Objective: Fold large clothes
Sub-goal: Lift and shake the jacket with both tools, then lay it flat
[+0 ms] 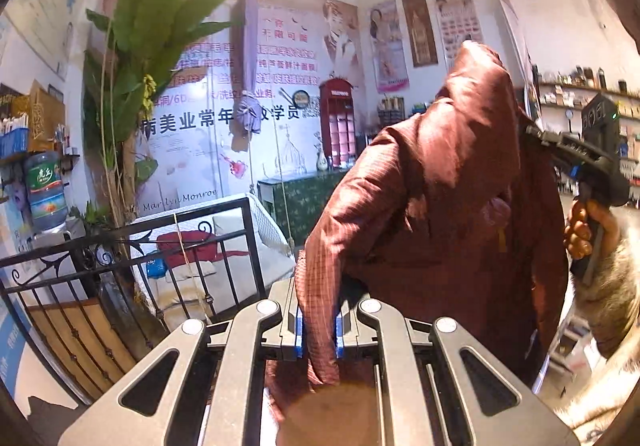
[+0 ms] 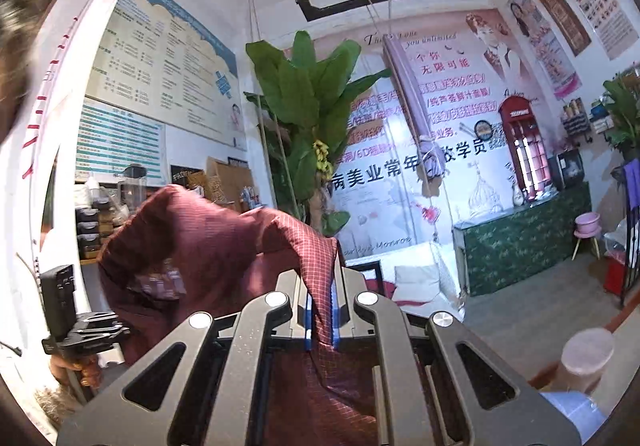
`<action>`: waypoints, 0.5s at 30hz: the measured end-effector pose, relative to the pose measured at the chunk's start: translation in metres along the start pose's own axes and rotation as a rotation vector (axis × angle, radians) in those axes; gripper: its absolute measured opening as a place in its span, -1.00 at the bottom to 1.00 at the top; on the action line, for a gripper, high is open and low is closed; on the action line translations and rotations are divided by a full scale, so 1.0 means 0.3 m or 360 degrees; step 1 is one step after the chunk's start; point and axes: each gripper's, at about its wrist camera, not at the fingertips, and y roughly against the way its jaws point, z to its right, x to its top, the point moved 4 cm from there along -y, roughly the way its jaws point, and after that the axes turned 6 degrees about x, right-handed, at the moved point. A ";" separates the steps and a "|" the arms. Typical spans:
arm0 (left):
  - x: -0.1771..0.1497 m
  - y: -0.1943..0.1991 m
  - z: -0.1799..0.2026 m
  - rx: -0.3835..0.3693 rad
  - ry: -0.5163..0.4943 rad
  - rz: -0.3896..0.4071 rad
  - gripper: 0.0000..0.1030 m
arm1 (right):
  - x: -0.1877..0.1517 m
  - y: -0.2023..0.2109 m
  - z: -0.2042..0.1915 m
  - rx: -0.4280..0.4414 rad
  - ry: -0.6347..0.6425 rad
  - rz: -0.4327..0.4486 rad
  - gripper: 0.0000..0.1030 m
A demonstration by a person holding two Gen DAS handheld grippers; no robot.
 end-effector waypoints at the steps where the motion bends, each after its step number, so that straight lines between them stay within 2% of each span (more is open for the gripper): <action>1: -0.008 -0.034 -0.023 0.0024 0.0028 -0.0025 -0.80 | -0.022 -0.044 0.044 -0.0022 -0.0055 -0.0053 -0.86; 2: -0.040 -0.098 -0.036 0.0040 0.0063 -0.0100 -0.81 | -0.034 -0.081 0.028 -0.0031 -0.0085 -0.0116 -0.85; 3: -0.058 -0.150 -0.045 0.0065 0.0077 -0.0179 -0.80 | -0.088 -0.153 0.075 -0.0080 -0.0134 -0.0258 -0.81; 5: -0.168 -0.294 -0.058 0.0178 0.0065 -0.0359 -0.71 | -0.266 -0.297 0.199 -0.0228 -0.0273 -0.0538 -0.63; 6: -0.262 -0.390 -0.050 0.0227 0.0044 -0.0484 -0.55 | -0.356 -0.345 0.236 -0.0259 -0.0322 -0.0648 -0.08; 7: -0.336 -0.461 -0.043 0.0288 0.0023 -0.0548 -0.43 | -0.479 -0.404 0.297 -0.0290 -0.0382 -0.0797 0.72; 8: -0.440 -0.536 -0.035 0.0392 0.0004 -0.0623 0.05 | -0.597 -0.434 0.361 -0.0348 -0.0449 -0.0910 0.82; 9: -0.529 -0.592 -0.031 0.0403 0.0027 -0.0715 0.63 | -0.673 -0.441 0.404 -0.0423 -0.0489 -0.0959 0.81; 10: -0.614 -0.632 -0.025 0.0419 0.0023 -0.0783 0.74 | -0.769 -0.427 0.450 -0.0540 -0.0536 -0.1021 0.81; 12: -0.759 -0.689 -0.012 0.0488 0.0009 -0.0938 0.71 | -0.950 -0.385 0.507 -0.0614 -0.0642 -0.1189 0.81; 14: -0.890 -0.703 -0.019 0.0444 0.0170 -0.1090 0.71 | -1.097 -0.306 0.536 -0.0672 -0.0767 -0.1288 0.81; 15: -0.947 -0.703 -0.035 0.0459 0.0218 -0.1142 0.71 | -1.151 -0.259 0.548 -0.0692 -0.0804 -0.1340 0.81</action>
